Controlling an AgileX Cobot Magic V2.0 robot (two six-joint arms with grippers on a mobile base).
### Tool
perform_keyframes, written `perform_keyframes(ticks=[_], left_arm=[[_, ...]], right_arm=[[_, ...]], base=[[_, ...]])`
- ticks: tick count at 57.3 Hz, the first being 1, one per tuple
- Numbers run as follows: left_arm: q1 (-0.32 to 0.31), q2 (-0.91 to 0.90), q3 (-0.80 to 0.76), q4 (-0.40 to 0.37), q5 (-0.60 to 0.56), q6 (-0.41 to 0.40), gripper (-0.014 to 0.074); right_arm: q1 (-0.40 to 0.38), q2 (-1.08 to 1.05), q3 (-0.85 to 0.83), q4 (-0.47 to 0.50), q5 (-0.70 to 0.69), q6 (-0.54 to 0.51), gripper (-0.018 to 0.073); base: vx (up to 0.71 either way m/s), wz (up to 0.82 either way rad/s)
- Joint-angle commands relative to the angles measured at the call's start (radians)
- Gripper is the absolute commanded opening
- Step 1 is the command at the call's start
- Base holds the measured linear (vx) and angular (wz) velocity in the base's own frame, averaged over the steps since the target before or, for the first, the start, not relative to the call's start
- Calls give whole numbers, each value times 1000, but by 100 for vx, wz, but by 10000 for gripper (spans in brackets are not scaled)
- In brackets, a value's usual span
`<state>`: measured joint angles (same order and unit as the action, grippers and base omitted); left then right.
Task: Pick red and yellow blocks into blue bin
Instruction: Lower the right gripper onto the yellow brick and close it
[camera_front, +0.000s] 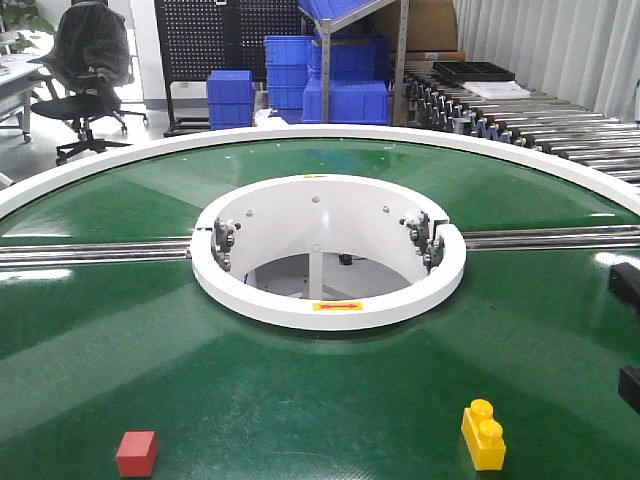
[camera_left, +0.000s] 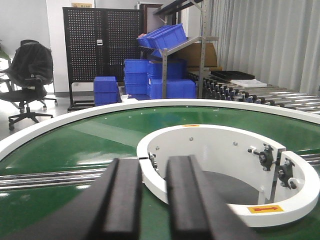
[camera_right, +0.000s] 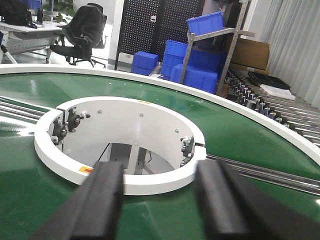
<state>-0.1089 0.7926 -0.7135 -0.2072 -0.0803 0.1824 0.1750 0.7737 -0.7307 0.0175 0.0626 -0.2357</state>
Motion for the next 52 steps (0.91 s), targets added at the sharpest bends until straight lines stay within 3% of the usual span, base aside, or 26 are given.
perform_keyframes(ticks=[1,7,14,26,32,43,52], left_arm=[[-1,-6,-36,-8,-83,1,467],[-1,-6,-36,-8,-83,-9,529],[-1,-6,-36,-8,-75,-9,536],[-1,-6,-36,-8,-13,-9,536],[-1,-6,-36,-8,2,-9,536],[-1,-6,-33,-8,13,-8,536],[-1,-6,-33,-8,21,-7,536]], right_arm=[[-2,-2,-37,-2,-106,5,576],[-2,-2,-37,-2,-119,5,645],[-28,-2,-37,57,-35,28,626],[-187,28,-37,89,116,98,558],[-184,121,-56,101,151,111,552],[-182,425,-286,75,434,134,547],[-85,689,-514,-4,644,145,514]], base=[[0,0],[0,0],[0,0],[0,0],[0,0],[0,0],[0,0]])
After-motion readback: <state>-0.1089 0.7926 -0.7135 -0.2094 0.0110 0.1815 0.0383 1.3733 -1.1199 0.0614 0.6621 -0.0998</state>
